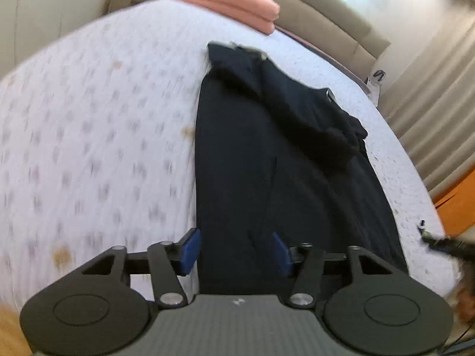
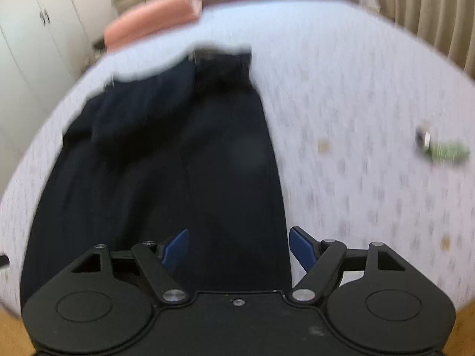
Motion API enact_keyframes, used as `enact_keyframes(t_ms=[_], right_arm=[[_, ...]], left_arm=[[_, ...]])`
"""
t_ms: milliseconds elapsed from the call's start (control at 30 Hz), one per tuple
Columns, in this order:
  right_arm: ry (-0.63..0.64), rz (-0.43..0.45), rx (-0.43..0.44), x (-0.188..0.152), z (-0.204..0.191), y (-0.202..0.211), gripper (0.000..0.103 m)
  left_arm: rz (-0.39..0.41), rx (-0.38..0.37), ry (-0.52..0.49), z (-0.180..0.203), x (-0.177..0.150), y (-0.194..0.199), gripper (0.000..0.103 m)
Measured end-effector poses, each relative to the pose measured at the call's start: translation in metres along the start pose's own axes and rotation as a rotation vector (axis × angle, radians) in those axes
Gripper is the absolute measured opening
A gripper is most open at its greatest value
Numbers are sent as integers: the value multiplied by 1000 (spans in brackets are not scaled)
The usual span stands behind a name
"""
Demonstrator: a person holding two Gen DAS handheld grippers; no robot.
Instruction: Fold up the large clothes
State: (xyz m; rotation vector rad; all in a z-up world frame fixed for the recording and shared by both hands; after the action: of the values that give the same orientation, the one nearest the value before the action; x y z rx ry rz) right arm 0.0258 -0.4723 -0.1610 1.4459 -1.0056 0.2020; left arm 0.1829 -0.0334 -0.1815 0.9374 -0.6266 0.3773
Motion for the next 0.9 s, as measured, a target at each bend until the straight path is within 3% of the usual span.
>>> enact_keyframes(t_ms=[67, 100, 200, 300, 333, 367, 400, 467, 567, 600, 733, 800, 900], right_arm=[[25, -13, -20, -23, 6, -7, 89], [27, -5, -34, -32, 10, -11, 89], [-36, 3, -42, -46, 22, -19, 89], [-135, -24, 13, -54, 28, -32, 88], [-135, -25, 15, -56, 25, -35, 77], [-102, -10, 8, -58, 20, -33, 48], [-55, 6, -13, -57, 14, -31, 30], [20, 43, -34, -51, 4, -20, 19], [81, 143, -111, -36, 8, 9, 18], [55, 158, -105, -35, 15, 15, 18], [-55, 69, -61, -56, 35, -14, 19], [-75, 41, -43, -64, 37, -28, 24], [-159, 48, 16, -58, 44, -17, 37]], left_arm=[[2, 9, 21, -6, -13, 2, 72], [2, 19, 36, -10, -19, 1, 74], [-38, 3, 102, -17, -32, -10, 75], [-64, -6, 113, -15, -40, -24, 76], [-72, 6, 102, -13, -43, -28, 74], [-70, 15, 80, -11, -45, -32, 74], [-60, 24, 47, -6, -46, -33, 73], [-47, 67, -39, 4, -46, -35, 52], [-41, 119, -132, 11, -46, -35, 26], [-38, 118, -127, 10, -46, -34, 23], [-24, 86, -52, 0, -46, -31, 23], [-17, 68, -18, -4, -45, -27, 25], [-8, 41, 21, -10, -45, -16, 36]])
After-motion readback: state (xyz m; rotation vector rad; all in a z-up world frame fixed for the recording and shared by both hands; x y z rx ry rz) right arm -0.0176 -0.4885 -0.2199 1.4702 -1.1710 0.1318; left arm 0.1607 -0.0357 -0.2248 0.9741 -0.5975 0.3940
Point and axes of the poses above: each gripper's, at about its wrist camera, not at the fingertips, and y roughly against the way its jaws point, z to its right, x to its top, the point moved 6 cm from there along -y, roughly the way its jaws point, and after that the axes turned 10 degrees about z, right-handed, at the moved point
